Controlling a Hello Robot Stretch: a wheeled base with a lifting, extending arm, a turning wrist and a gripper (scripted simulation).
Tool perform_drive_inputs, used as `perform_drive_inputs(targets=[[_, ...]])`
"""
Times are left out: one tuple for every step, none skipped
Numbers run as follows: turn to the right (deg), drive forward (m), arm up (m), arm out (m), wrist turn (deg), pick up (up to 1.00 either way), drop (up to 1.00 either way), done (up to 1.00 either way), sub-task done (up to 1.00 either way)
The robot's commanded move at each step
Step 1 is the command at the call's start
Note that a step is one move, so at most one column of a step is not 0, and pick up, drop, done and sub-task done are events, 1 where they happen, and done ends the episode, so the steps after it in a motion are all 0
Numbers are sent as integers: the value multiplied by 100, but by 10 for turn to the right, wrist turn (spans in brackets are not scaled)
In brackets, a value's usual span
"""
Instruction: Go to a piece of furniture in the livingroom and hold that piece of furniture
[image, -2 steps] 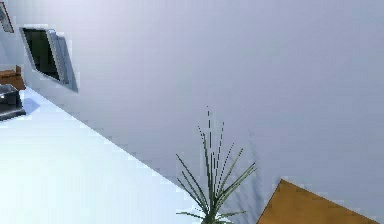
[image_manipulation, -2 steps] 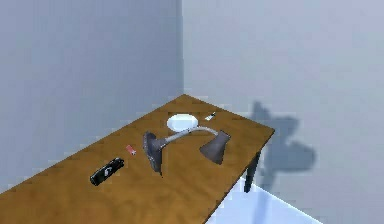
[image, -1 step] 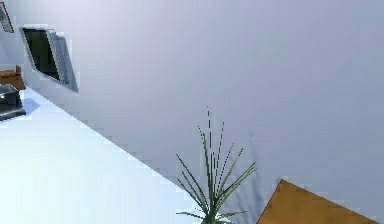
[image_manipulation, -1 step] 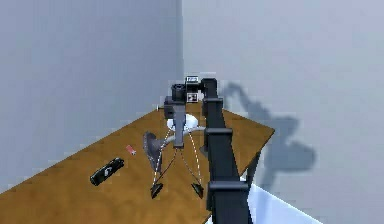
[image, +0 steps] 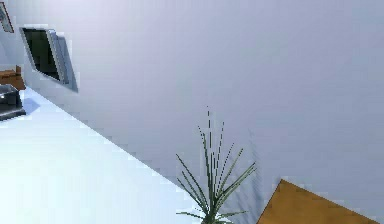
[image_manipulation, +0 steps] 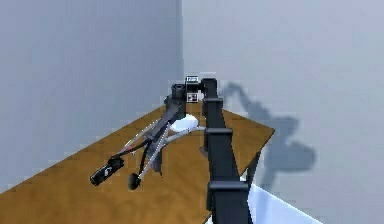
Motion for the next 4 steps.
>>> perform_drive_inputs(targets=[[0,0,0,0,450,0,0,0,0],[0,0,0,0,450,0,0,0,0],[0,0,-30,0,0,0,0,0,0],[0,0,0,0,0,100,0,0,0]])
